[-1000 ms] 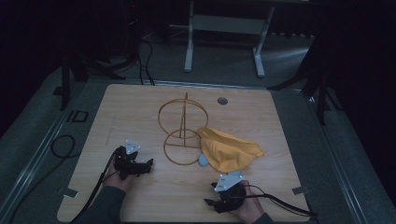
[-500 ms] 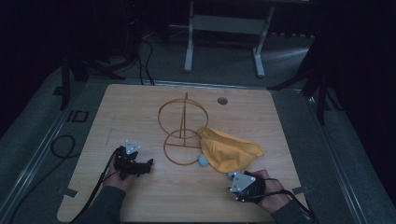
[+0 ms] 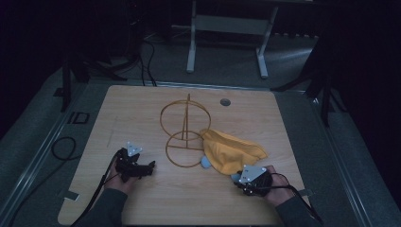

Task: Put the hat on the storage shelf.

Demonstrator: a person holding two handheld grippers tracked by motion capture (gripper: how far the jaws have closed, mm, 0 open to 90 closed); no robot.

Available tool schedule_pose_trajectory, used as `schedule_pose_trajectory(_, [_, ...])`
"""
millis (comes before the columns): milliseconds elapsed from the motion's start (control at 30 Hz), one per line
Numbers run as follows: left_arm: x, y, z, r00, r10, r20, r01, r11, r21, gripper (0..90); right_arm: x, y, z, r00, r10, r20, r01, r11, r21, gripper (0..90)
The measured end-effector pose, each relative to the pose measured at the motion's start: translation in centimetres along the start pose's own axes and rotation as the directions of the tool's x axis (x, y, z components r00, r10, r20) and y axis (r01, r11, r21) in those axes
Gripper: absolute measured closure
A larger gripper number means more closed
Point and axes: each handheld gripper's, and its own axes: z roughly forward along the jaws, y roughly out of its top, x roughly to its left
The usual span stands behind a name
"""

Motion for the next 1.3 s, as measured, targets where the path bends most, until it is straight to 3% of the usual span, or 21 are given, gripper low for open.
schedule_pose_trajectory(167, [0.0,0.0,0.0,1.0,0.0,0.0,0.0,1.0,0.0,8.3,-0.6,-0.3,0.6,0.9989,0.031,-0.034,-0.031,0.999,0.009,54.5])
schedule_pose_trajectory(267, [0.0,0.0,0.0,1.0,0.0,0.0,0.0,1.0,0.0,8.3,-0.6,-0.4,1.1,0.9991,0.023,-0.036,-0.021,0.999,0.031,53.8])
schedule_pose_trajectory(367, [0.0,0.0,0.0,1.0,0.0,0.0,0.0,1.0,0.0,8.3,-0.9,-0.2,1.3,0.9973,0.052,-0.053,-0.05,0.998,0.032,55.1])
schedule_pose_trajectory(467, [0.0,0.0,0.0,1.0,0.001,0.0,-0.001,1.0,0.001,8.3,-1.3,-0.1,1.5,0.9939,0.089,-0.065,-0.086,0.996,0.034,61.3])
schedule_pose_trajectory(667, [0.0,0.0,0.0,1.0,0.0,0.0,0.0,1.0,0.0,8.3,-1.8,-0.1,1.7,0.9907,0.114,-0.074,-0.113,0.993,0.018,78.4])
schedule_pose_trajectory(800, [0.0,0.0,0.0,1.0,0.0,0.0,0.0,1.0,0.0,8.3,-1.9,0.0,1.3,0.9883,0.14,-0.059,-0.14,0.99,0.01,82.7])
schedule_pose_trajectory(1300, [0.0,0.0,0.0,1.0,-0.001,0.001,0.001,1.0,-0.001,8.3,-4.0,1.2,-3.0,0.9795,0.201,0.01,-0.198,0.971,-0.136,84.6])
